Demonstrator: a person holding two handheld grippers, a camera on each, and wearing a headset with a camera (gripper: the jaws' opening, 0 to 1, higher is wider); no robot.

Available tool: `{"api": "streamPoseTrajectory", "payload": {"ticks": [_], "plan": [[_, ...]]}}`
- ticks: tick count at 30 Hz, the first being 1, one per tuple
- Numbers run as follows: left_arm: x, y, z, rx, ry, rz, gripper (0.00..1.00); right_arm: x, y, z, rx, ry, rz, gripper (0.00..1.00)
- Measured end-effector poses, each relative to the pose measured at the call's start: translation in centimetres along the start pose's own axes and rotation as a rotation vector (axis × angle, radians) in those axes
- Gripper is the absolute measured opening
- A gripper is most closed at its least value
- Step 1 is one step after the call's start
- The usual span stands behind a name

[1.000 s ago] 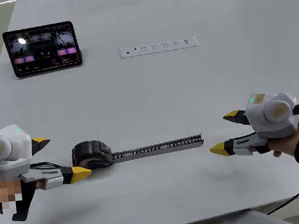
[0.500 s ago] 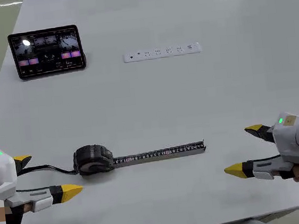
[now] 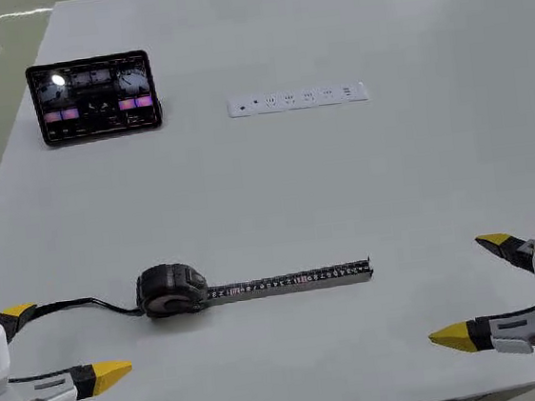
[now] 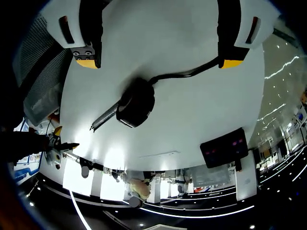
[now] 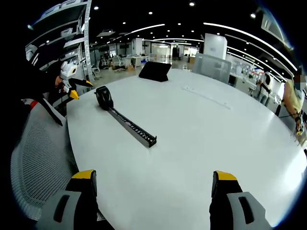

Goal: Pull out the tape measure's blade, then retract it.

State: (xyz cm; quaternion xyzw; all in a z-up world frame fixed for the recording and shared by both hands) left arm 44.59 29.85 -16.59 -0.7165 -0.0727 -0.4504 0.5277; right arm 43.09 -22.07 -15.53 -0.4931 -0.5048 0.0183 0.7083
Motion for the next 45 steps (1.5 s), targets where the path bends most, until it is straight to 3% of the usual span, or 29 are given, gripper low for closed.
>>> {"api": "streamPoseTrajectory", "payload": {"ticks": [12,18,23,31,34,45], "plan": [[-0.8,-0.6,0.1,-0.004,0.001,0.0,0.99,-1.5,-0.7,0.2,-0.009,0.026,0.026,0.99],[-0.4,-0.5,0.0,-0.011,0.004,-0.007,0.99,-1.6,-1.0,0.3,-0.03,0.054,0.015,0.99],[-0.4,-0.3,-0.1,0.002,0.047,0.023,0.99,-1.7,-1.2,0.3,-0.034,0.044,0.027,0.99],[0.1,-0.4,-0.5,-0.015,0.041,-0.005,0.99,-1.7,-1.6,0.5,-0.039,0.038,0.028,0.99],[-0.1,-0.6,-0.2,0.017,0.065,0.019,0.99,-1.7,-1.6,0.4,-0.042,0.032,0.029,0.99],[0.7,-0.7,-0.3,0.008,0.016,-0.017,0.99,-1.5,-1.8,0.3,-0.045,0.029,0.041,0.99]]}}
Point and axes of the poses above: the centre of the closed fingertips' face, and the gripper's own axes: y roughly forward along the fingers, z roughly to its left, x roughly out of its top, the point moved 7 cm from there along -y, roughly backward along the fingers, and after that the axes turned 4 degrees about z, right-handed, at the moved point
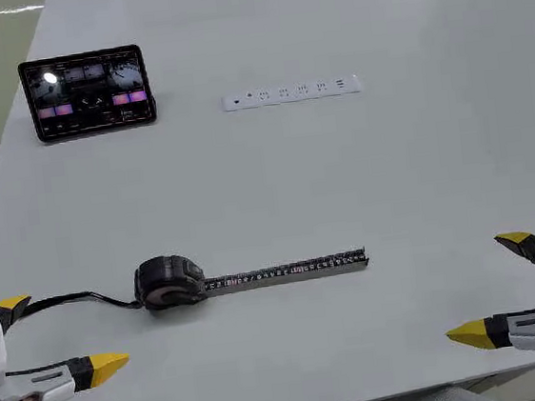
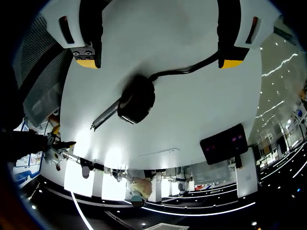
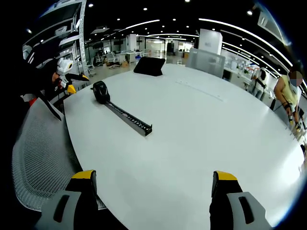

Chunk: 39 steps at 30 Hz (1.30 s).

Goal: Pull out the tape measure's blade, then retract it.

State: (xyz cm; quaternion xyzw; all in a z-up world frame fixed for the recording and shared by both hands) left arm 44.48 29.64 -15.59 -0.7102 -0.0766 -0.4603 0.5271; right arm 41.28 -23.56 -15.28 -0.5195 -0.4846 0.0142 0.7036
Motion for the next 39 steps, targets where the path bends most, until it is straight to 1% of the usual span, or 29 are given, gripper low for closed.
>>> {"api": "streamPoseTrajectory", "payload": {"ticks": [4,8,15,17,19,21,28,30,31,33,34,35,37,38,39], "plan": [[0.5,0.1,-0.2,-0.006,-0.023,-0.015,0.99,0.5,-0.1,-0.2,-0.005,0.003,-0.017,0.99],[0.7,0.2,-0.4,-0.003,-0.023,-0.019,0.99,0.7,-0.3,-0.4,-0.008,-0.01,-0.019,0.99],[0.9,0.3,-0.7,-0.006,-0.022,-0.006,0.99,0.8,-0.4,-0.4,-0.002,-0.035,-0.003,0.99],[1.0,0.3,-0.7,-0.009,-0.03,-0.011,0.99,0.9,-0.4,-0.3,0.012,-0.037,0.002,0.99],[1.2,0.3,-0.7,-0.004,-0.026,-0.013,0.99,1.0,-0.4,-0.2,0.026,-0.047,0.012,0.99],[1.3,0.4,-0.7,-0.003,-0.03,-0.012,0.99,1.2,-0.4,-0.2,0.025,-0.066,0.017,0.99],[1.9,0.4,-0.7,0.0,-0.018,-0.022,0.99,1.9,-0.3,-0.5,0.03,-0.085,0.016,0.99],[2.3,0.5,-0.5,0.003,-0.029,-0.019,0.99,2.2,-0.1,-0.5,0.038,-0.095,0.024,0.99],[2.7,0.6,-0.6,0.007,-0.028,-0.013,0.99,2.4,-0.1,-0.5,0.038,-0.107,0.028,0.99],[3.3,0.8,-0.7,0.024,-0.014,-0.004,0.99,2.6,0.1,-0.7,0.041,-0.124,0.039,0.99],[3.7,0.9,-0.7,0.038,-0.007,0.009,0.99,2.8,0.3,-0.8,0.047,-0.135,0.048,0.99],[4.0,1.0,-0.8,0.043,-0.01,0.01,0.99,3.0,0.4,-0.8,0.051,-0.144,0.053,0.99],[5.0,1.3,-1.1,0.043,-0.022,-0.013,0.99,3.4,0.7,-1.0,0.065,-0.164,0.065,0.99],[5.4,1.4,-1.3,0.04,-0.025,-0.019,0.99,3.5,0.8,-1.1,0.069,-0.169,0.067,0.99],[5.8,1.6,-1.6,0.04,-0.022,-0.016,0.99,3.9,1.0,-1.2,0.076,-0.178,0.068,0.99]]}}
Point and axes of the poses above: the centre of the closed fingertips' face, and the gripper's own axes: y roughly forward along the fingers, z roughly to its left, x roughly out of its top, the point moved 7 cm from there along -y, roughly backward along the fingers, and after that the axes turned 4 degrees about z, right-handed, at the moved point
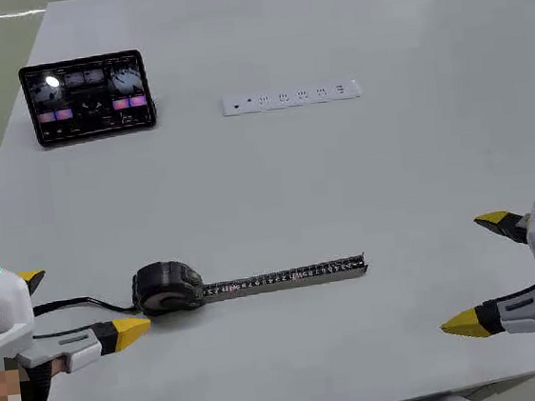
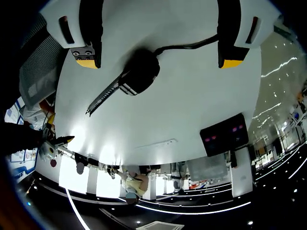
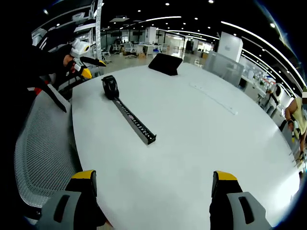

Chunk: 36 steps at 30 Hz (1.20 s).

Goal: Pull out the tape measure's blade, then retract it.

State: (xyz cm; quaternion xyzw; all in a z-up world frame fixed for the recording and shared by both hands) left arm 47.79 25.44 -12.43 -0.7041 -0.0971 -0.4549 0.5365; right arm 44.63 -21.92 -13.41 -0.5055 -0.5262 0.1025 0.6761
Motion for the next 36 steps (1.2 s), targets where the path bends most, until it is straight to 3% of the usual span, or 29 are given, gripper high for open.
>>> {"api": "streamPoseTrajectory", "payload": {"ticks": [6,9,12,15,18,20,22,30,36], "plan": [[1.6,1.2,-1.5,-0.018,-0.002,-0.008,0.99,1.2,1.0,-0.9,0.023,-0.078,0.035,0.99],[1.6,2.2,-2.4,-0.021,0.006,0.005,0.99,1.6,1.7,-1.4,0.043,-0.119,0.064,0.99],[1.7,3.0,-3.2,-0.026,-0.009,0.001,0.99,2.3,2.6,-1.8,0.094,-0.124,0.06,0.99],[1.5,3.8,-3.7,-0.023,-0.077,-0.001,0.99,2.8,3.4,-2.0,0.147,-0.105,0.059,0.99],[1.4,4.6,-3.8,0.003,-0.184,-0.03,0.99,3.1,4.3,-2.3,0.156,-0.11,0.081,0.99],[1.2,5.2,-3.7,0.025,-0.206,-0.052,0.99,3.5,4.9,-2.3,0.164,-0.124,0.092,0.99],[0.8,5.5,-3.9,0.044,-0.237,-0.035,0.99,3.8,5.5,-2.3,0.176,-0.143,0.105,0.99],[0.3,6.1,-4.6,0.093,-0.26,-0.046,0.99,4.9,7.5,-1.9,0.222,-0.235,0.163,0.99],[0.0,6.7,-4.3,0.168,-0.245,-0.054,0.99,5.4,8.8,-1.6,0.259,-0.315,0.192,0.95]]}}
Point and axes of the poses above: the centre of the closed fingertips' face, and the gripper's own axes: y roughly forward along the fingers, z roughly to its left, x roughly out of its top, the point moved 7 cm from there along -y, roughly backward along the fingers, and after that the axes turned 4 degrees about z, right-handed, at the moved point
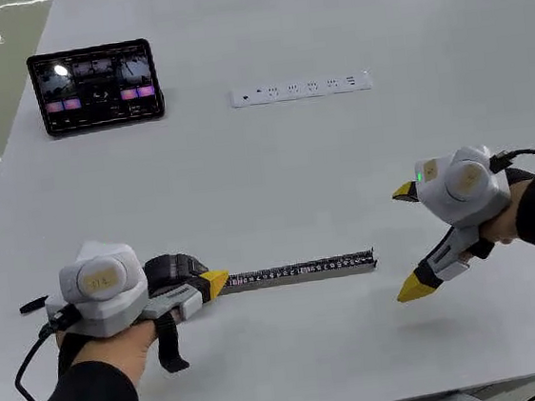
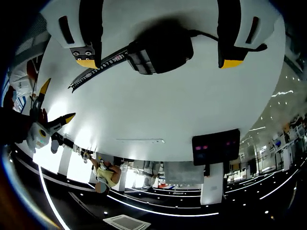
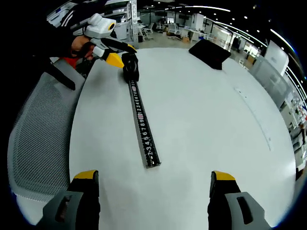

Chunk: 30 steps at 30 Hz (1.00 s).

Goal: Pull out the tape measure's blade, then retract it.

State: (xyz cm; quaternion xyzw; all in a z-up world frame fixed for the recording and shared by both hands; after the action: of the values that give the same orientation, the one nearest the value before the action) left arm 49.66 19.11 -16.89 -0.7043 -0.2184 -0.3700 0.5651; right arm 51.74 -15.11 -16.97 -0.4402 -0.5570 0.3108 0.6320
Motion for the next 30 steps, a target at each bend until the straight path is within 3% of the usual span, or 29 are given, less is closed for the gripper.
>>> {"api": "streamPoseTrajectory", "payload": {"ticks": [4,7,9,11,18,20,24,30], "plan": [[-0.3,0.6,-0.3,0.019,-0.022,-0.041,0.99,0.3,0.9,-0.3,0.011,-0.013,0.012,0.93],[-0.2,0.7,-0.5,0.059,0.013,-0.075,0.99,0.4,1.4,-0.5,0.025,-0.011,0.02,0.9],[-0.2,0.7,-0.4,0.075,-0.011,-0.098,0.99,0.4,1.9,-0.6,0.032,-0.014,0.027,0.9],[-0.4,0.9,-0.6,0.056,-0.048,-0.098,0.99,0.3,2.2,-0.8,0.03,-0.027,0.034,0.89],[-1.3,1.0,-0.6,0.077,-0.069,-0.103,0.99,0.2,2.9,-0.8,0.034,-0.048,0.05,0.81],[-1.1,0.9,-0.2,0.097,-0.078,-0.148,0.99,0.3,3.1,-0.9,0.034,-0.049,0.051,0.78],[-1.4,0.9,0.0,0.105,-0.081,-0.129,0.99,0.6,3.3,-0.9,0.05,-0.067,0.046,0.59],[-1.2,0.9,0.2,0.107,-0.073,-0.134,0.99,1.1,3.5,-0.8,0.059,-0.073,0.031,0.42]]}}
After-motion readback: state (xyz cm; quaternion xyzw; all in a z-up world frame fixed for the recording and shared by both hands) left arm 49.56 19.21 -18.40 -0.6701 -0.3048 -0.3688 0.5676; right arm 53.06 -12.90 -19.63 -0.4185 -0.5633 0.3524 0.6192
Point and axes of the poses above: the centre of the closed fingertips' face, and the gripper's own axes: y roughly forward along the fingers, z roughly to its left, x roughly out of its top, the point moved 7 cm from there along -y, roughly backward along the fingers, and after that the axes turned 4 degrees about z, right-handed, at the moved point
